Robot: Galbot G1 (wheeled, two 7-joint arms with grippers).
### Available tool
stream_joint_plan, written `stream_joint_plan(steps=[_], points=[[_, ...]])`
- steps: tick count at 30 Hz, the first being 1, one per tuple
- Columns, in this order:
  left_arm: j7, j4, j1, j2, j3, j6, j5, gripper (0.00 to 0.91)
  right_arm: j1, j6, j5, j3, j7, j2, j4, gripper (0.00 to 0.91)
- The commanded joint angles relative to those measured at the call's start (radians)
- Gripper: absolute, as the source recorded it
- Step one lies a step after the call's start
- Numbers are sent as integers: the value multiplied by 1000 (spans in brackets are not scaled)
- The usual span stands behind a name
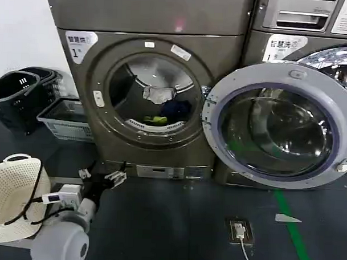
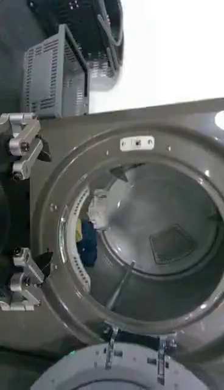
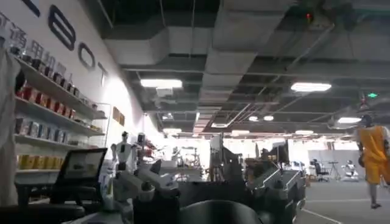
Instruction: Grasp the clothes from the dryer.
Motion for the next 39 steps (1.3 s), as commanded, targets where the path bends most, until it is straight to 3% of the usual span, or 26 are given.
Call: stream_joint_plan(steps=[1, 39], points=[[2, 0, 2, 0, 2, 49, 6, 907, -1, 11, 10, 4, 19, -2, -7, 907], [3, 3, -3, 7, 12, 49, 9, 907, 1, 41, 51, 20, 31, -3, -24, 907]])
